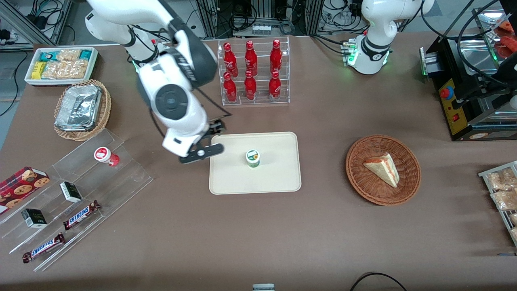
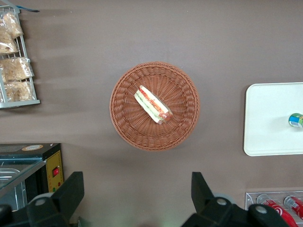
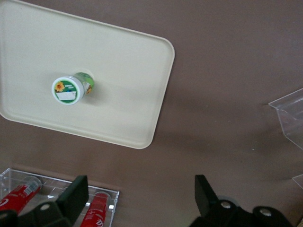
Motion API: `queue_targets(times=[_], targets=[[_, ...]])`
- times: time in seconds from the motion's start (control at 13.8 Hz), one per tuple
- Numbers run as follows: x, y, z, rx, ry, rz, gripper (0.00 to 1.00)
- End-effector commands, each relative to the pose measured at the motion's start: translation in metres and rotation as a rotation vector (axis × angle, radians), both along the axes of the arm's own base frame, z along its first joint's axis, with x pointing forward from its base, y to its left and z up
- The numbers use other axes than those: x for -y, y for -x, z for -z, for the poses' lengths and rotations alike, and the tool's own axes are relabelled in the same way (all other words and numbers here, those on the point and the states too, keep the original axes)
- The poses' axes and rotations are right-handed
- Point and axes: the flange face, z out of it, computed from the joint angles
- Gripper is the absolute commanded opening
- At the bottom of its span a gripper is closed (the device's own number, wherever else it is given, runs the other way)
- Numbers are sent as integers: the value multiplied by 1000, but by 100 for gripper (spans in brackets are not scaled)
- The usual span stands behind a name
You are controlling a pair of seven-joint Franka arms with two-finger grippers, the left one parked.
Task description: Place green gum on tray
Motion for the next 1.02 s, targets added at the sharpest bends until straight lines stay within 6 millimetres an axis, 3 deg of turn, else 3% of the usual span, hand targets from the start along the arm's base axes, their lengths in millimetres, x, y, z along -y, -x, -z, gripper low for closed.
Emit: queue_targets(times=[0.0, 0.29, 0.58, 0.94], targets=[[61, -7, -36, 8, -49, 31, 100], [153, -15, -63, 39, -71, 143, 100], [233, -9, -78, 68, -59, 192, 100], [307, 7, -87, 77, -26, 201, 100]])
